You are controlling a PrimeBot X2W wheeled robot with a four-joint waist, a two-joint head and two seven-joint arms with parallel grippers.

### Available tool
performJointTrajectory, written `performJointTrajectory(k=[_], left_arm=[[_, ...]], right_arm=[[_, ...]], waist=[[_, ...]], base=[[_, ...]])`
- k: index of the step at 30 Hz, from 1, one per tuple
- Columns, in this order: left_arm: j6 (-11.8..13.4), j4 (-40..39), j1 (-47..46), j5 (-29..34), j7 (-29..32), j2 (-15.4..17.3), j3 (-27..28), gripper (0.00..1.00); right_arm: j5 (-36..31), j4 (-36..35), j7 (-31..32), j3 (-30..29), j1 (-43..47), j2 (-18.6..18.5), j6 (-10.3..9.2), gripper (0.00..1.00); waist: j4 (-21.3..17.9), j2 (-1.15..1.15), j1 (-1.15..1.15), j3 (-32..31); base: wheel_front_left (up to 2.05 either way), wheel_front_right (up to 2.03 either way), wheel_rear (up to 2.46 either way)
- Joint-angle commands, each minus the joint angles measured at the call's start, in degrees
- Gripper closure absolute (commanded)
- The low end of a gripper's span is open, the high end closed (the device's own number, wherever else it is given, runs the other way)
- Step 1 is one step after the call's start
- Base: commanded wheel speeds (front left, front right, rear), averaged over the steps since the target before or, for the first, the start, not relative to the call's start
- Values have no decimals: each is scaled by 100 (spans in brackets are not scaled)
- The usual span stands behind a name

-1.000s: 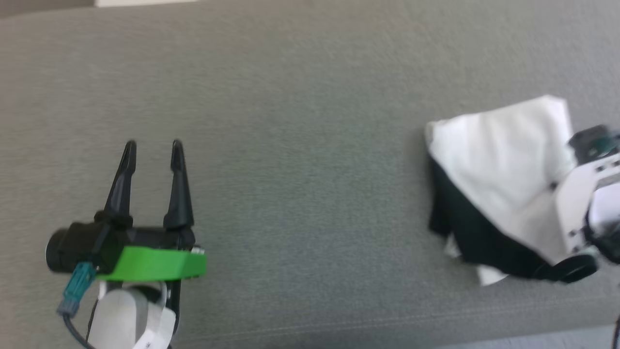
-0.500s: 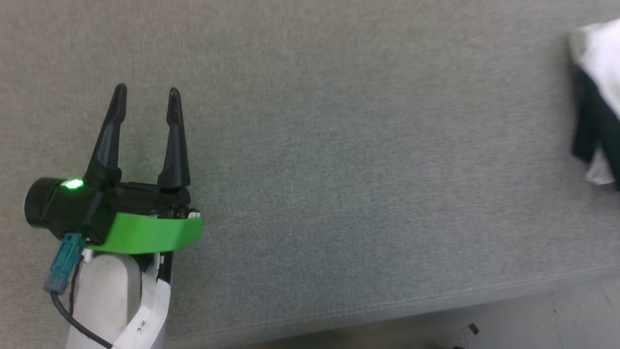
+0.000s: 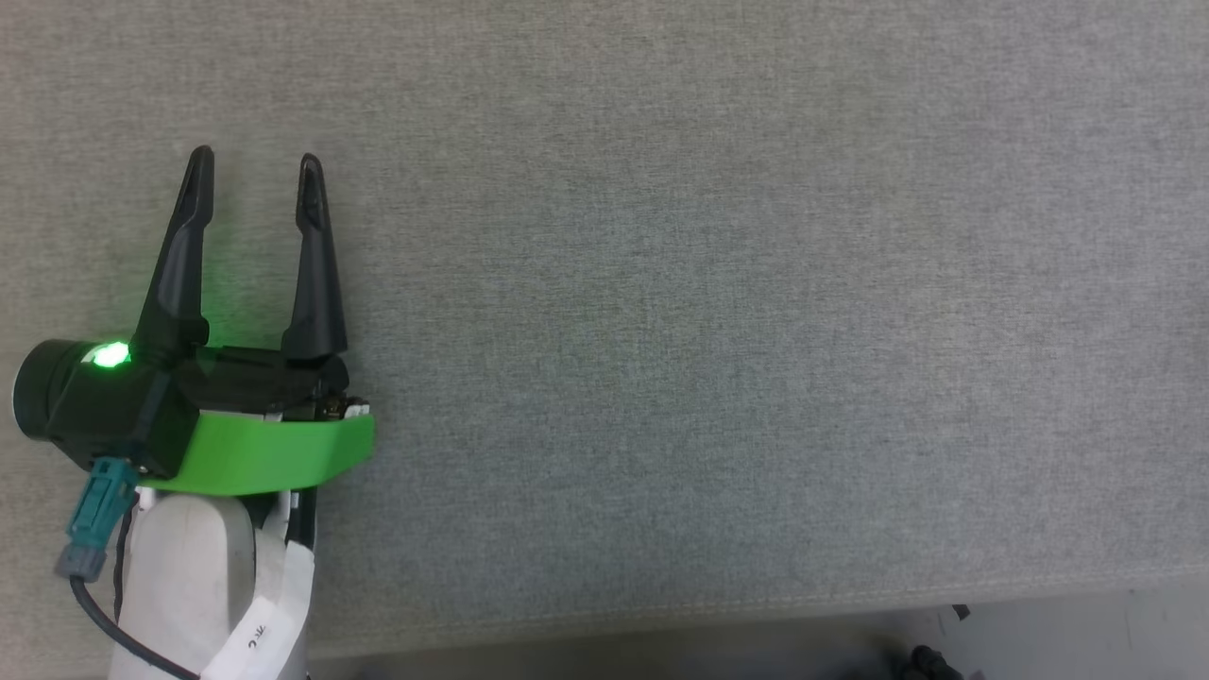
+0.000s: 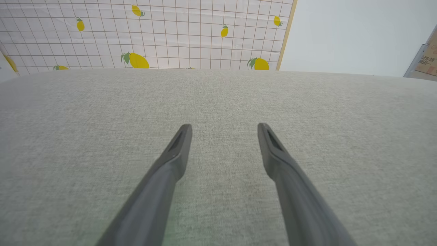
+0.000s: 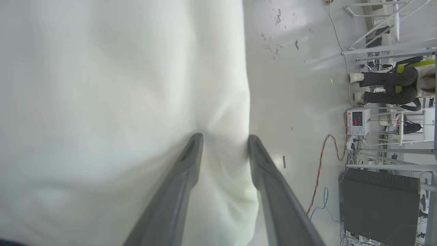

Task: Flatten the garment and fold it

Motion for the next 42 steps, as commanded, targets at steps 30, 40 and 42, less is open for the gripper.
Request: performJointTrajectory(k=[30, 40, 42], left_arm=[[617, 1261, 697, -769, -7, -268, 655, 0], [745, 1527, 847, -383, 57, -175, 345, 0], [759, 1566, 868, -342, 77, -177, 267, 0]], right_arm=[[1755, -2444, -4492, 1748, 1052, 3311, -13, 0], [1847, -2319, -5080, 1729, 2668, 3739, -13, 0], [1842, -2265, -5099, 1694, 2904, 3741, -13, 0]], waist=[[353, 0, -1, -3321], [579, 0, -1, -3736], [601, 0, -1, -3772]], base=[[0, 0, 0], [0, 0, 0], [0, 0, 0]])
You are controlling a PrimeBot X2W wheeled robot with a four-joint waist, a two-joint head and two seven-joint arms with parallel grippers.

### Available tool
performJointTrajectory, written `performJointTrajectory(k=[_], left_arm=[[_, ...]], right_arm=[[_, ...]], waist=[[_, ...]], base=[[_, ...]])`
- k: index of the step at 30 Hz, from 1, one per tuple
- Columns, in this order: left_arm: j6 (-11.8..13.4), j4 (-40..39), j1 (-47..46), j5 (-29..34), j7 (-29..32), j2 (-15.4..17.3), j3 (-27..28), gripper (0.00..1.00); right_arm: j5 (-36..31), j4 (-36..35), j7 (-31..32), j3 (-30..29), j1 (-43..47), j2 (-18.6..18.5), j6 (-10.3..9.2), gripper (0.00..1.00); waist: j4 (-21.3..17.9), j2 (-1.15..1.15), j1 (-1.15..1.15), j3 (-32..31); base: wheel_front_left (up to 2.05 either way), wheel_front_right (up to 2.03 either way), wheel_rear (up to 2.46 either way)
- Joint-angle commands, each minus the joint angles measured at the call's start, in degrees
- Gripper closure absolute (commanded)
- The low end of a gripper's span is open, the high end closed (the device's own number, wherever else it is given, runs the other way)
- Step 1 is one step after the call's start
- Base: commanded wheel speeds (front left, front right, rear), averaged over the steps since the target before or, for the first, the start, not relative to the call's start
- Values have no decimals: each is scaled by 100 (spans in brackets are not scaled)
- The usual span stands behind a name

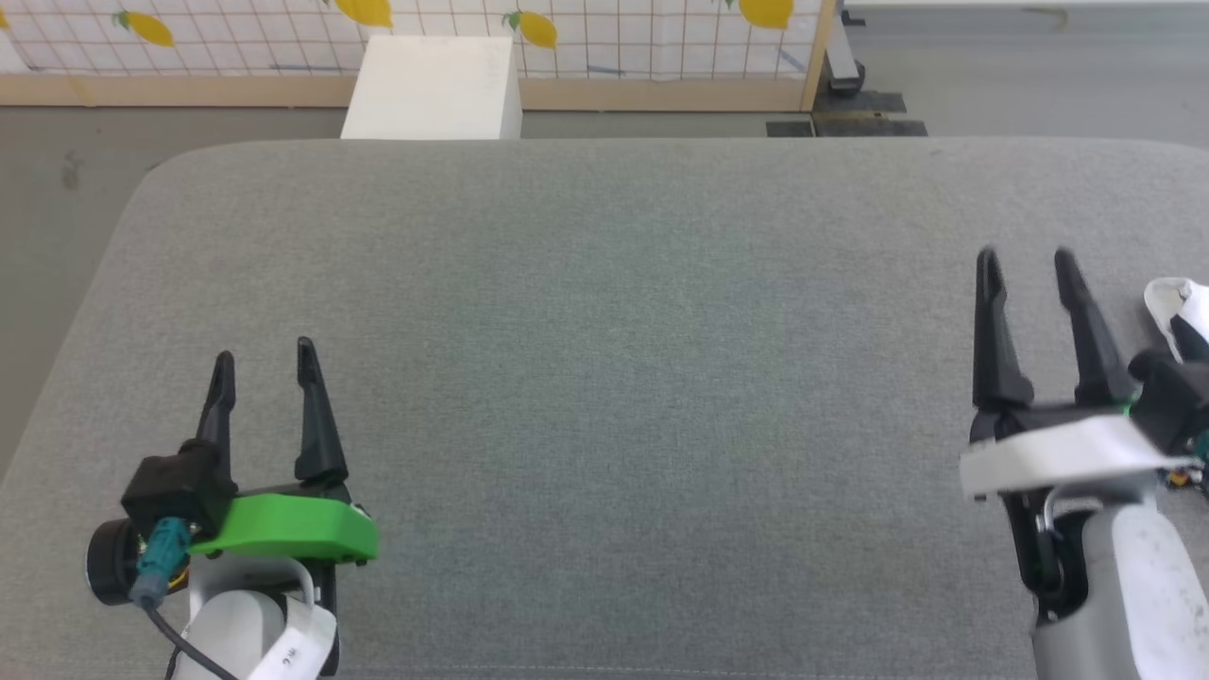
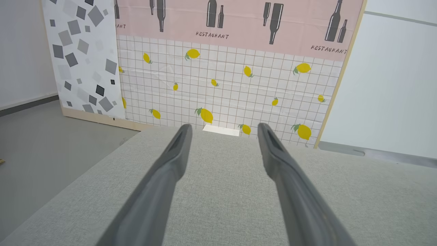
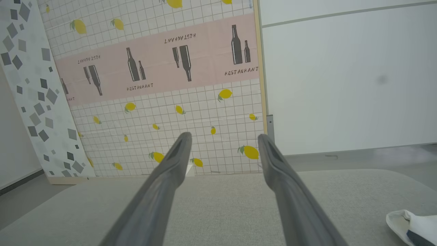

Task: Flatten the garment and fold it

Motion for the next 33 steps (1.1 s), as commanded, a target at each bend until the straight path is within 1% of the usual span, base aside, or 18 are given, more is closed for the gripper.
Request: performJointTrajectory(k=[1, 5, 10, 18, 33], left_arm=[[41, 28, 71, 100, 16, 29, -55, 0], [50, 141, 167, 168, 109, 25, -204, 0], [35, 355, 256, 152, 323, 13, -350, 0], [32, 573, 308, 90, 416, -3, -494, 0], [133, 671, 295, -91, 398, -18, -529, 0]], right_arm=[[13, 42, -39, -34, 164, 9, -9, 0], [2, 126, -21, -101, 475, 10, -9, 0], [65, 278, 151, -106, 731, 11, -9, 0], [29, 364, 443, -158, 849, 11, -9, 0], [56, 362, 647, -107, 948, 11, -9, 0]], waist=[[93, 0, 1, -99], [78, 0, 1, -131], [40, 0, 1, -148], [0, 0, 1, -143], [7, 0, 1, -151]], base=[[0, 0, 0], [0, 0, 0], [0, 0, 0], [0, 0, 0], [0, 0, 0]])
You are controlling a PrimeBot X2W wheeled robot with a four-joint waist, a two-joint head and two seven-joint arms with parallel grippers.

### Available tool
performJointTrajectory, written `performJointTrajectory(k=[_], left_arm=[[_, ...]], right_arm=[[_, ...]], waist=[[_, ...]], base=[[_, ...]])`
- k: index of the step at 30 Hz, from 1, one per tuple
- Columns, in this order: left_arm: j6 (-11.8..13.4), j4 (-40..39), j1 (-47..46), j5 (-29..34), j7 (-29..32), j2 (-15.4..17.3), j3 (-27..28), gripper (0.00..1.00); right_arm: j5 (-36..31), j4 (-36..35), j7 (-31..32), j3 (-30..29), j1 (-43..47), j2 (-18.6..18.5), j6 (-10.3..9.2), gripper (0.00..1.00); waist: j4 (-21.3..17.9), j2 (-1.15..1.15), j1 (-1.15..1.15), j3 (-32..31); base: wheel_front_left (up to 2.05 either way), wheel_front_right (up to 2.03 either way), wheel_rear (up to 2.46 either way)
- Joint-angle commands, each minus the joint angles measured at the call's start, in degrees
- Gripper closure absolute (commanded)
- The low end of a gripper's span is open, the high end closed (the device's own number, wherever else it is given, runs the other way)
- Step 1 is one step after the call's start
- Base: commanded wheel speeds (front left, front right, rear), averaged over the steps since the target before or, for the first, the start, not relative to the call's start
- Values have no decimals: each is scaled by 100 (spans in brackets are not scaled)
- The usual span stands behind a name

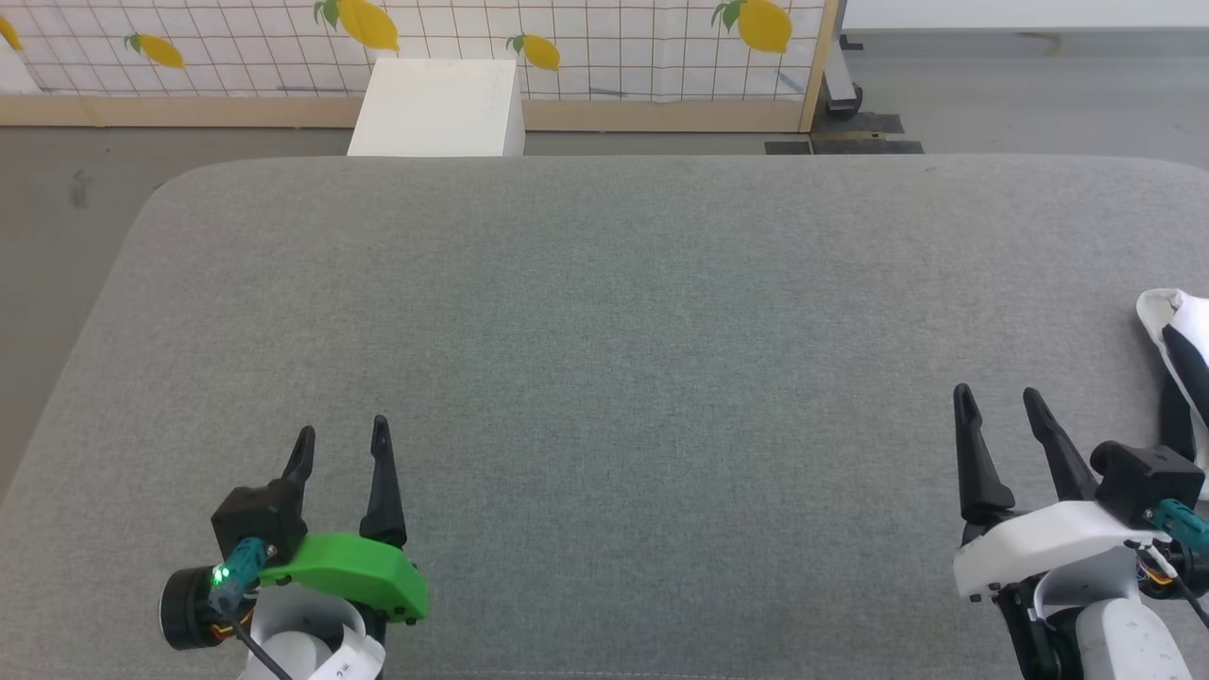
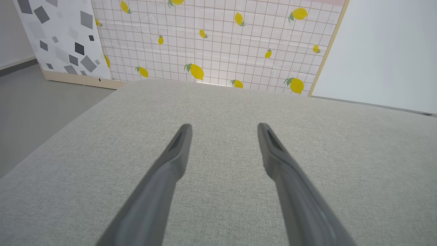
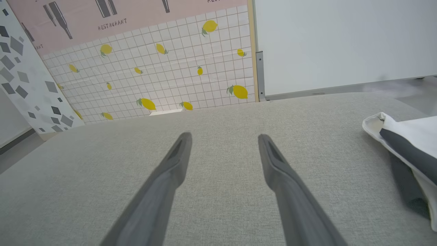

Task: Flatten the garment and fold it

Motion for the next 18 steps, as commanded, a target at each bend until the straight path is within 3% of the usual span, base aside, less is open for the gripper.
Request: performJointTrajectory(k=[1, 18], left_arm=[[27, -5, 26, -65, -11, -6, -7, 0], [61, 46, -50, -153, -44, 37, -66, 0]], right_arm=[[10, 5, 13, 14, 59, 6, -9, 0], [70, 118, 0, 51, 53, 6, -9, 0]], waist=[[-3, 0, 0, 3], [1, 0, 0, 48]], base=[[0, 0, 0], [0, 0, 0]])
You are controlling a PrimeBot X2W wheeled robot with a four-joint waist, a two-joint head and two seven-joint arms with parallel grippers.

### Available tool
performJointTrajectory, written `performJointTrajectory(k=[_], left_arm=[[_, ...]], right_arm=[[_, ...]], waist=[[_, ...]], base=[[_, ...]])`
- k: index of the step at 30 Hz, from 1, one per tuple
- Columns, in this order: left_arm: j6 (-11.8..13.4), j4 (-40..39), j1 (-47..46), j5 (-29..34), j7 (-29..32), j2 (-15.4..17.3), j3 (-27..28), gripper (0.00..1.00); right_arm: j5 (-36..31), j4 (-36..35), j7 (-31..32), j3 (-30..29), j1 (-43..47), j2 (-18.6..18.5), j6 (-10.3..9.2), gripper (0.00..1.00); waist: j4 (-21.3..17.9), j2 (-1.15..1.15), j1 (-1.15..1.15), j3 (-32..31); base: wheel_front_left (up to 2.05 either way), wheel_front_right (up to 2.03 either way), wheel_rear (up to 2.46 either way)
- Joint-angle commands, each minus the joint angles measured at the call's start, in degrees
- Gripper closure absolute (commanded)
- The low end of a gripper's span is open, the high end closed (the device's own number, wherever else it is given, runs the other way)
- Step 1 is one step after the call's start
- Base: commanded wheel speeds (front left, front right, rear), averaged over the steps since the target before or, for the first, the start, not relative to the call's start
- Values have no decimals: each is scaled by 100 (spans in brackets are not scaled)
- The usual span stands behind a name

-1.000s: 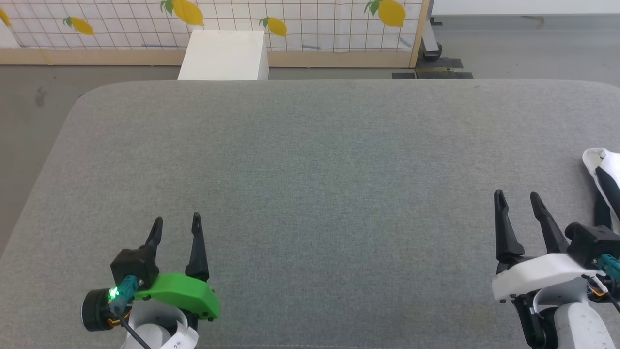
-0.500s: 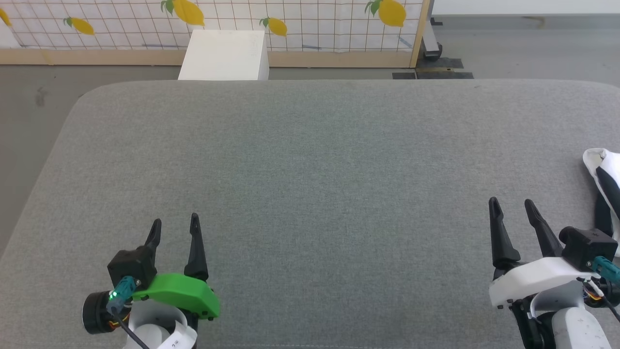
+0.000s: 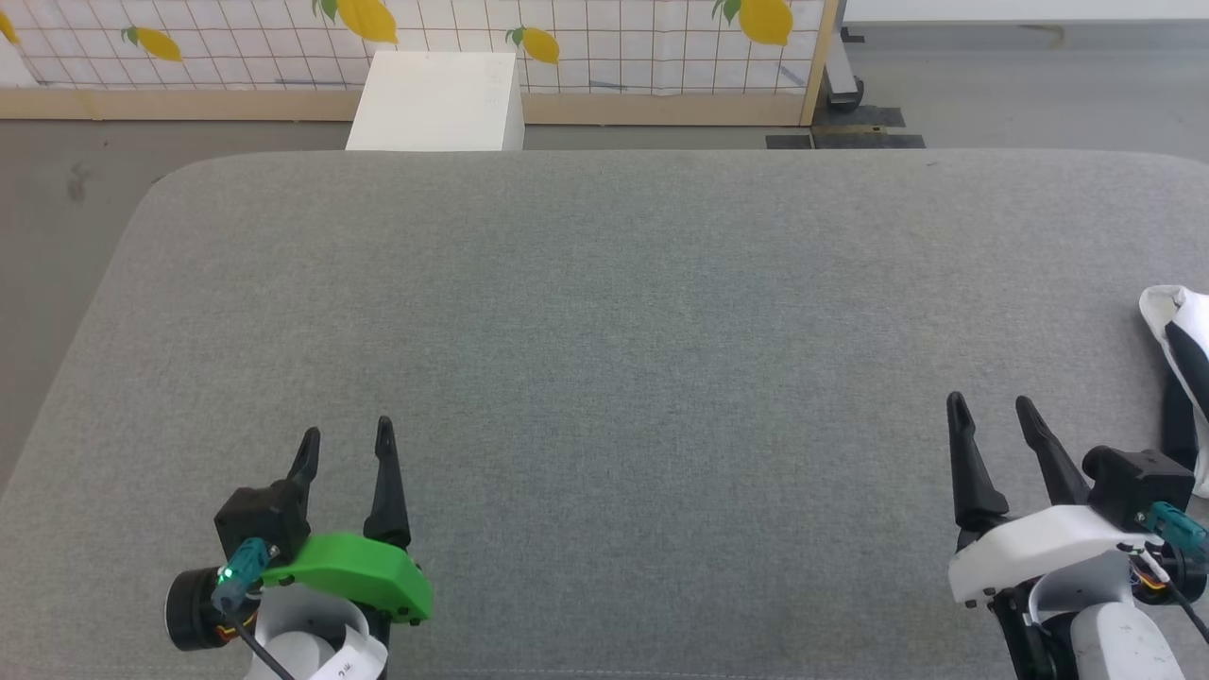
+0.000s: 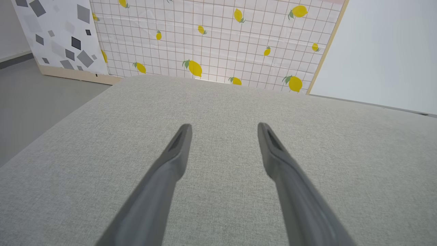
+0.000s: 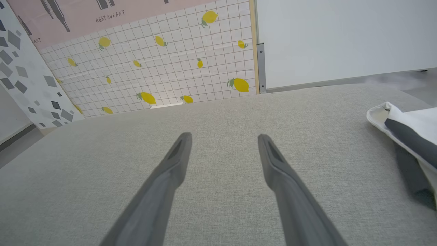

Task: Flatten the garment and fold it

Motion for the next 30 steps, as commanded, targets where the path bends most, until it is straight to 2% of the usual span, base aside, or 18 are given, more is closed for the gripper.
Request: performJointTrajectory(k=[1, 11, 12, 30], left_arm=[[37, 27, -44, -43, -35, 37, -8, 0], [69, 67, -64, -58, -16, 74, -65, 0], [42, 60, -4, -41, 2, 30, -69, 100], [17, -68, 52, 97, 120, 12, -47, 100]], right_arm=[[52, 23, -21, 18, 43, 5, -9, 0], [32, 60, -44, 47, 9, 5, -9, 0], [4, 56, -7, 39, 0, 0, 0, 100], [-133, -95, 78, 93, 65, 1, -1, 100]], waist=[[-1, 0, 0, 0], [0, 0, 0, 14], [-1, 0, 0, 14], [4, 0, 0, -9]], base=[[0, 0, 0], [0, 0, 0], [0, 0, 0], [0, 0, 0]])
